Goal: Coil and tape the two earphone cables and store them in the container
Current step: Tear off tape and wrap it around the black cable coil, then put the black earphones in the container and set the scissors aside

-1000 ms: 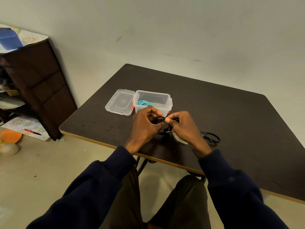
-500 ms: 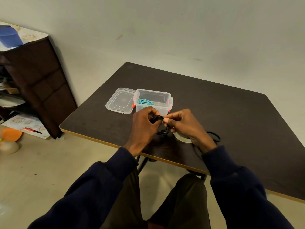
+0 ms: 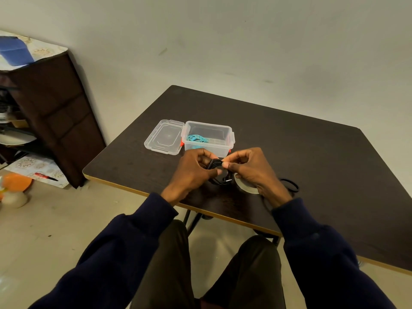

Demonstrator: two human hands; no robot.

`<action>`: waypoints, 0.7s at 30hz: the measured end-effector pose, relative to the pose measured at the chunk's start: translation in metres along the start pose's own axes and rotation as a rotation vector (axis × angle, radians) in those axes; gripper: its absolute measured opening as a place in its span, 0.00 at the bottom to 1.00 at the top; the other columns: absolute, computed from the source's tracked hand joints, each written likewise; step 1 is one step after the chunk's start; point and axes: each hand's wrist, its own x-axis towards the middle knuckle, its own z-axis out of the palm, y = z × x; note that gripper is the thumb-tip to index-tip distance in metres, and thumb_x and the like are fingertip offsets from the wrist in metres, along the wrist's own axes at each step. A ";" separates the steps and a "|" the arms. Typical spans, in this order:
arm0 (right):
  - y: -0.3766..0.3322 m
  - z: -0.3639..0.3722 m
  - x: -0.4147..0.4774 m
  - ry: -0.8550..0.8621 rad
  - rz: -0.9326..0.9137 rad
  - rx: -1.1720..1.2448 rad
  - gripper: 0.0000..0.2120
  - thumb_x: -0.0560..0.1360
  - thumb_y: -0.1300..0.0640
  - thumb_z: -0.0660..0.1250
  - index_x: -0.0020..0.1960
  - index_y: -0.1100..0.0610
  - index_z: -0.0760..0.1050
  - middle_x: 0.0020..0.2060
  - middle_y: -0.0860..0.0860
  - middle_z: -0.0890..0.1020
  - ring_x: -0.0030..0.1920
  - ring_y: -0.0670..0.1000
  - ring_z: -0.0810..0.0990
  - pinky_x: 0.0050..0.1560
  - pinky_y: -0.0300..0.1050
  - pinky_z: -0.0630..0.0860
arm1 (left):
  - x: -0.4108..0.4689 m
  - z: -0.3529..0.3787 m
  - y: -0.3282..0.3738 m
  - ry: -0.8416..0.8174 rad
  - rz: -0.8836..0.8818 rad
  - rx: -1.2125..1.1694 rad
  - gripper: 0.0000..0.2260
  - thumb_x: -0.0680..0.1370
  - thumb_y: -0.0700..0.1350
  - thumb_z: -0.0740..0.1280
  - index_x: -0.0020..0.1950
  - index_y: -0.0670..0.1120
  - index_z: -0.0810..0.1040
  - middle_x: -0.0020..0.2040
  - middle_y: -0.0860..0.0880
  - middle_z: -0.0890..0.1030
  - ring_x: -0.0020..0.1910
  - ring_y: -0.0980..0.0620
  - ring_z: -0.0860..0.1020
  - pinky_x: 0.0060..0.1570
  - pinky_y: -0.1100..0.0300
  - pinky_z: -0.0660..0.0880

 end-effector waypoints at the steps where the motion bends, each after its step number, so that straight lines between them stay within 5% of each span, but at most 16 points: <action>1: 0.001 -0.001 0.000 0.017 -0.016 -0.002 0.03 0.73 0.60 0.76 0.43 0.54 0.84 0.39 0.47 0.86 0.41 0.44 0.83 0.35 0.32 0.76 | -0.001 -0.002 0.000 -0.041 -0.033 -0.081 0.14 0.71 0.44 0.78 0.54 0.47 0.81 0.47 0.52 0.84 0.46 0.56 0.83 0.43 0.69 0.79; 5: 0.004 -0.003 0.000 0.078 -0.066 0.022 0.03 0.71 0.60 0.78 0.44 0.58 0.86 0.39 0.48 0.87 0.42 0.43 0.85 0.40 0.33 0.78 | -0.006 -0.010 0.004 -0.104 -0.186 -0.422 0.09 0.76 0.44 0.72 0.54 0.42 0.83 0.48 0.46 0.86 0.49 0.50 0.85 0.44 0.61 0.81; 11: 0.006 0.001 0.002 0.098 -0.101 0.024 0.05 0.70 0.60 0.79 0.46 0.57 0.87 0.41 0.49 0.87 0.44 0.45 0.86 0.50 0.41 0.83 | -0.004 -0.014 0.003 -0.043 -0.290 -0.564 0.07 0.76 0.39 0.71 0.53 0.39 0.83 0.45 0.45 0.87 0.45 0.50 0.86 0.40 0.59 0.81; 21: -0.011 -0.004 0.015 0.111 -0.181 -0.050 0.04 0.71 0.61 0.78 0.46 0.58 0.87 0.38 0.49 0.87 0.39 0.46 0.86 0.42 0.39 0.83 | 0.010 -0.020 -0.002 0.034 -0.237 -0.622 0.11 0.75 0.40 0.73 0.56 0.39 0.83 0.50 0.44 0.86 0.49 0.47 0.86 0.44 0.56 0.83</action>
